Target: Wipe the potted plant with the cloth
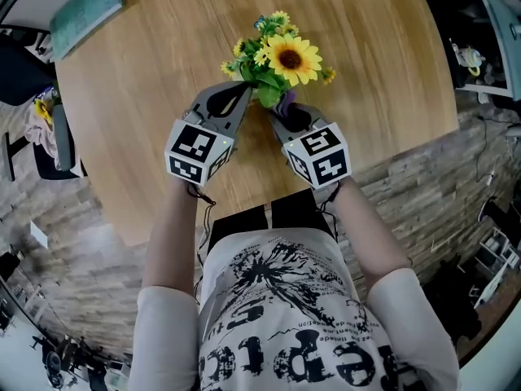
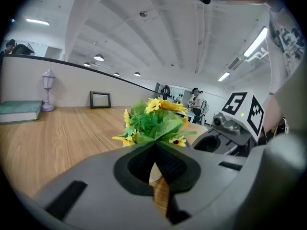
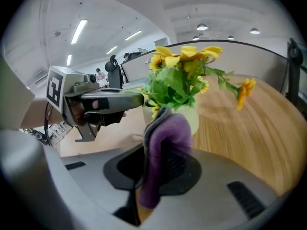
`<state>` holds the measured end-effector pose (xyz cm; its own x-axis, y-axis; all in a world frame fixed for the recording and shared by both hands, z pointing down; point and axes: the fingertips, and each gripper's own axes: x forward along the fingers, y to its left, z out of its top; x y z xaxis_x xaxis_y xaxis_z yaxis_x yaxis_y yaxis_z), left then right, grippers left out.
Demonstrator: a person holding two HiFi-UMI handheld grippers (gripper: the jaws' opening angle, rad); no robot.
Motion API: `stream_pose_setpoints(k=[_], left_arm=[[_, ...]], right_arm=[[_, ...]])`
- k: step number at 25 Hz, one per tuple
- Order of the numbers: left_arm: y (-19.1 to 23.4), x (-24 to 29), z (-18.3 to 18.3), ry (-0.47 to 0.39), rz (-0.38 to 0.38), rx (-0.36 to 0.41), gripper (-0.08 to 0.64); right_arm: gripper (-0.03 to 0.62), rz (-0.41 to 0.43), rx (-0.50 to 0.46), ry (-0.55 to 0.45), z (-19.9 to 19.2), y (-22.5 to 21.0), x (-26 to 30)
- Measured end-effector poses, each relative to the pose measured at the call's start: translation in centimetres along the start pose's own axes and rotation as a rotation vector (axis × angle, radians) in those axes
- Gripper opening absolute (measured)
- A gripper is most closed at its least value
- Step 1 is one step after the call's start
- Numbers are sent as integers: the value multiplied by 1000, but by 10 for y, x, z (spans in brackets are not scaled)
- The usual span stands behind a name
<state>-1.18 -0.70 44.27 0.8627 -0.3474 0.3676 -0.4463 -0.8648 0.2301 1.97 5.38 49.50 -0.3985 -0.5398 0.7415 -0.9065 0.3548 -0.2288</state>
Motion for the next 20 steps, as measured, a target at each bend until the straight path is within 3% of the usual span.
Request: stream_pose_setpoints(k=[9,12,20], left_arm=[[-1,-1,0,-12,-49,-14,3],[0,-1,0,-14,-39,-4,3],[-1,-1,-2,7,-33,12,3]], right_arm=[[74,34,-22,-6,2,34,12],[74,70,-37,1,2,48,16],[72,71,9,69,-8,53,1]])
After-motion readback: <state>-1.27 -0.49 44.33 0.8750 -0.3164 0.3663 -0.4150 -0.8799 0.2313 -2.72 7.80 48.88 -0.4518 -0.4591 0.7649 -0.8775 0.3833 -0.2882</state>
